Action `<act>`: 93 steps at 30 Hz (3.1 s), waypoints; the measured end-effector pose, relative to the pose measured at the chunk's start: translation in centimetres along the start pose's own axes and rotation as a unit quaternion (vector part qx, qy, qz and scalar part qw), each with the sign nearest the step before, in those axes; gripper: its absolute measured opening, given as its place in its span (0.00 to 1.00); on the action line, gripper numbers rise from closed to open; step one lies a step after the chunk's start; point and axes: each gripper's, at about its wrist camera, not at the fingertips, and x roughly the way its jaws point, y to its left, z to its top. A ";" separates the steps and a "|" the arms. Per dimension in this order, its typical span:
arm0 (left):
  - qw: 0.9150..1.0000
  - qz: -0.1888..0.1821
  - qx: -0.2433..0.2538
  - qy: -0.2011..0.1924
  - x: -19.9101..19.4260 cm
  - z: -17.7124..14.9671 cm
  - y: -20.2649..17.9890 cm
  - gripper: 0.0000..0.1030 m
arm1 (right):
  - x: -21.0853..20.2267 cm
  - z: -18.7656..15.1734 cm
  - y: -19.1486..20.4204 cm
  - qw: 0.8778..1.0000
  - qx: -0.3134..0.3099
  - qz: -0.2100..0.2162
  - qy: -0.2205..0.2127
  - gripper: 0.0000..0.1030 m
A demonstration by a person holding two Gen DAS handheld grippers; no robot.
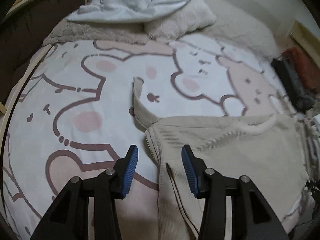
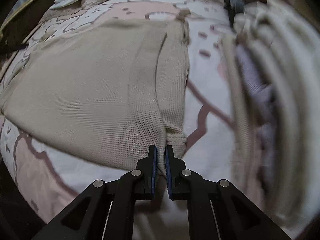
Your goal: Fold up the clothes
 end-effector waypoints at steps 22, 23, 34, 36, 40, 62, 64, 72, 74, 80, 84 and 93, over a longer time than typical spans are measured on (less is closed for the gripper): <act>0.964 0.022 0.256 0.072 10.5 0.9 -14.4 0.56 | 6.0 22.3 5.4 0.988 -0.145 0.003 -0.046 0.48; 0.960 0.035 0.267 0.074 11.1 0.8 -14.7 0.57 | 7.2 22.8 5.9 0.988 -0.151 0.006 -0.035 0.48; 0.954 0.005 0.297 0.045 9.8 -0.3 -16.2 0.05 | 11.5 22.4 6.9 0.988 -0.154 0.016 0.011 0.06; 0.955 0.000 0.295 0.020 8.7 0.1 -16.4 0.05 | 9.9 22.2 6.4 0.990 -0.141 0.011 -0.011 0.06; 0.961 0.003 0.277 -0.002 8.6 2.0 -16.9 0.05 | 8.7 22.7 5.0 0.992 -0.125 -0.009 -0.025 0.06; 0.990 -0.063 0.121 0.020 -6.4 -16.1 -10.0 0.57 | -3.5 0.7 -2.3 0.967 0.206 0.119 -0.095 0.31; 0.992 -0.049 0.115 0.026 -5.5 -18.2 -10.1 0.57 | -2.2 -1.7 -1.5 0.956 0.237 0.149 -0.086 0.31; 0.995 0.023 0.096 0.016 -3.8 -20.7 -8.0 0.57 | 0.4 -4.8 -3.3 0.928 0.337 0.127 -0.096 0.30; 0.994 0.037 0.098 0.008 -4.2 -20.9 -8.0 0.57 | -1.3 -5.2 -4.7 0.920 0.359 0.098 -0.123 0.30; 0.993 0.040 0.102 -0.053 -7.4 -20.2 -10.3 0.57 | -4.1 -8.9 -7.3 0.874 0.448 0.119 -0.146 0.89; 0.983 0.008 0.147 -0.105 -9.2 -20.4 -15.5 0.57 | -2.9 -10.2 -6.4 0.855 0.468 0.175 -0.139 0.89; 0.929 -0.067 0.327 -0.161 -8.2 -23.2 -30.4 0.57 | 1.7 -8.7 -6.7 0.836 0.488 0.227 -0.111 0.45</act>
